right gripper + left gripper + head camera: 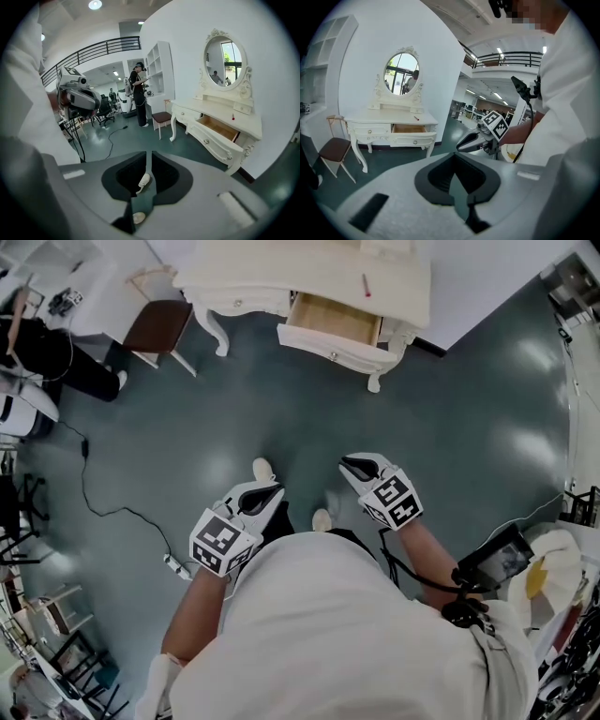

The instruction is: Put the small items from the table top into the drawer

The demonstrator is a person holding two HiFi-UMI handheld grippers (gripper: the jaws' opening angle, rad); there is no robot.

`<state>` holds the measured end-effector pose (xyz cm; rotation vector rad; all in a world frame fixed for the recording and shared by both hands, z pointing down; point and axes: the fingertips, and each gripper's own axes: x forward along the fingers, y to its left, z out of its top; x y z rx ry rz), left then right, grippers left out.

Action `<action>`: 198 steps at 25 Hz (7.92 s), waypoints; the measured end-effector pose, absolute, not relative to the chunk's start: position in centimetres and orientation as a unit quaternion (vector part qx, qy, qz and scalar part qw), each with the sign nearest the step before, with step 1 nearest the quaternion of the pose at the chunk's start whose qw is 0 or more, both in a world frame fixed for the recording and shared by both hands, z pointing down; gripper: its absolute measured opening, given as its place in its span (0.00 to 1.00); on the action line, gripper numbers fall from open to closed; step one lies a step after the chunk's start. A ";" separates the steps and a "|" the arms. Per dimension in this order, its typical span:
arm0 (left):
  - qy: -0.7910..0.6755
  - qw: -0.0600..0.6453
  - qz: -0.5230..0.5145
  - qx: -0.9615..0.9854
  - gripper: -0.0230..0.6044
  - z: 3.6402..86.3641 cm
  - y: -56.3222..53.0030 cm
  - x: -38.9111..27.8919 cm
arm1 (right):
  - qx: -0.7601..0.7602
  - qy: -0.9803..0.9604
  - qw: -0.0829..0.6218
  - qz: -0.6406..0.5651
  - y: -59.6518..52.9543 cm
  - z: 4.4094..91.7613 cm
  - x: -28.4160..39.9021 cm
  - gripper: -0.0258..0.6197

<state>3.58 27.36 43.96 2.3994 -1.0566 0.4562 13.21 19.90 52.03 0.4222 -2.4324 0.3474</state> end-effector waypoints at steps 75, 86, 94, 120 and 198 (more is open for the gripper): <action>-0.458 0.246 0.176 0.836 0.04 42.4 -19.5 -12.7 | 0.420 -0.798 0.364 0.235 -48.9 63.9 12.9 0.11; -0.455 0.238 0.170 0.841 0.04 42.0 -16.9 -13.2 | 0.406 -0.809 0.364 0.219 -45.6 62.0 11.6 0.11; -0.452 0.247 0.166 0.841 0.04 42.7 -16.5 -12.9 | 0.371 -0.826 0.369 0.211 -44.1 62.0 9.6 0.11; -0.493 0.274 0.161 0.810 0.04 43.8 -12.5 -17.7 | 0.216 -0.844 0.453 0.188 -35.4 69.2 -1.5 0.11; -0.439 0.232 0.143 0.856 0.04 42.5 -5.2 -21.0 | 0.210 -0.855 0.455 0.133 -22.5 60.7 -3.2 0.04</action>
